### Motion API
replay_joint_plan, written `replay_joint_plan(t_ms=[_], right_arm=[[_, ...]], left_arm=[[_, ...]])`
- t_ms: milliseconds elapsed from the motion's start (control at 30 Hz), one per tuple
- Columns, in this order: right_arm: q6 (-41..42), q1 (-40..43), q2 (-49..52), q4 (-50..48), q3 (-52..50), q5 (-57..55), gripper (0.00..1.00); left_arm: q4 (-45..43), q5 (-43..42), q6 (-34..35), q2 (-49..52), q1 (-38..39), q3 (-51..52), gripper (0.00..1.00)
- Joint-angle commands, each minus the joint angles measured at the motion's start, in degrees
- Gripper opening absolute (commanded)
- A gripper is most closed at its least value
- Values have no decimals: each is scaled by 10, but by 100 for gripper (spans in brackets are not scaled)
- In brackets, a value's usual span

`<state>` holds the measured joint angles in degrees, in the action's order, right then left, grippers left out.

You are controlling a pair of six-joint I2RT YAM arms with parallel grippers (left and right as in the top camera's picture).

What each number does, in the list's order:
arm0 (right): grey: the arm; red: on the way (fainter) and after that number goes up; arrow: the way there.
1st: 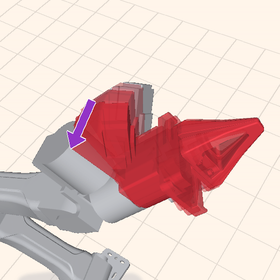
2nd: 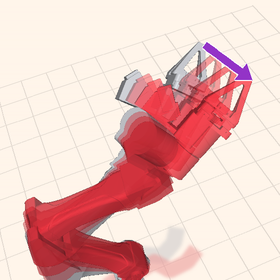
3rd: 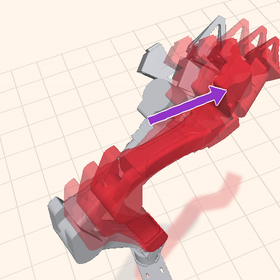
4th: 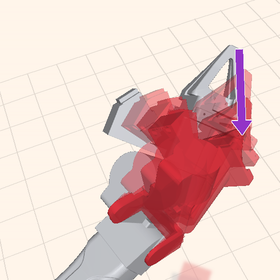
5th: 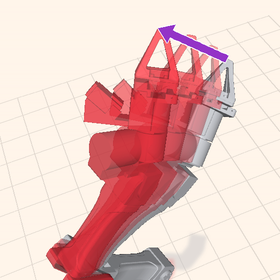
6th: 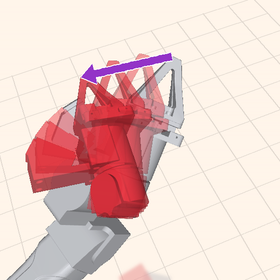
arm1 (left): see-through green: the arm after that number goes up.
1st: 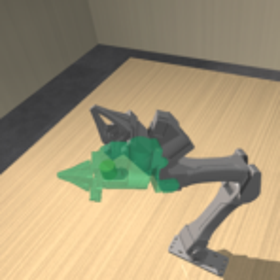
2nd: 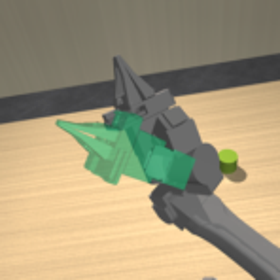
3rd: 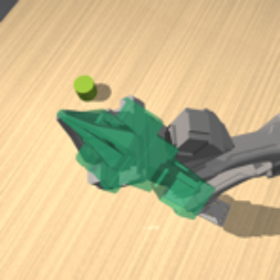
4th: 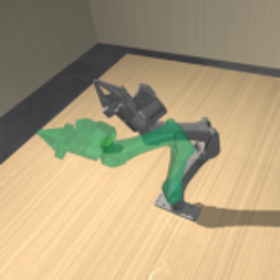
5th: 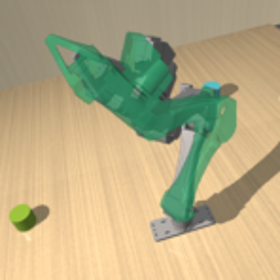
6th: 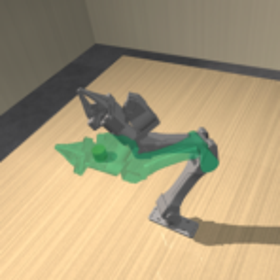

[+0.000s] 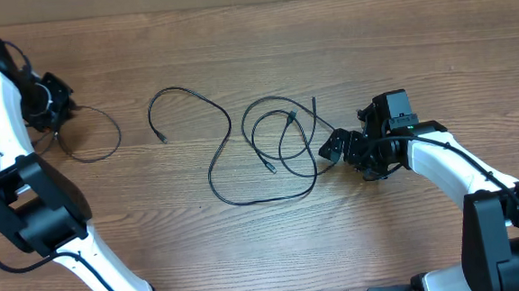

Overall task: Untangle cables
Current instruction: 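Lower the left gripper at the far left and release the cable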

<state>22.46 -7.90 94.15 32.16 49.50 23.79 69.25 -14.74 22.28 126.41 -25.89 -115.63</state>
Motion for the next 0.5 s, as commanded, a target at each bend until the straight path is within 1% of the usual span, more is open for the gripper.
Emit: replay_joint_plan(t_ms=[0,133,267,467], right_arm=[[1,2,1,-4,16,3,100],[1,2,1,-4,16,3,100],[1,2,1,-4,16,3,100],[1,2,1,-4,16,3,100]], left_arm=[[-8,23,-4,-12,20,41,4],[-18,23,-5,-12,40,82,4],[-30,34,-35,-12,62,123,7],[-49,108,-43,-12,93,193,6]])
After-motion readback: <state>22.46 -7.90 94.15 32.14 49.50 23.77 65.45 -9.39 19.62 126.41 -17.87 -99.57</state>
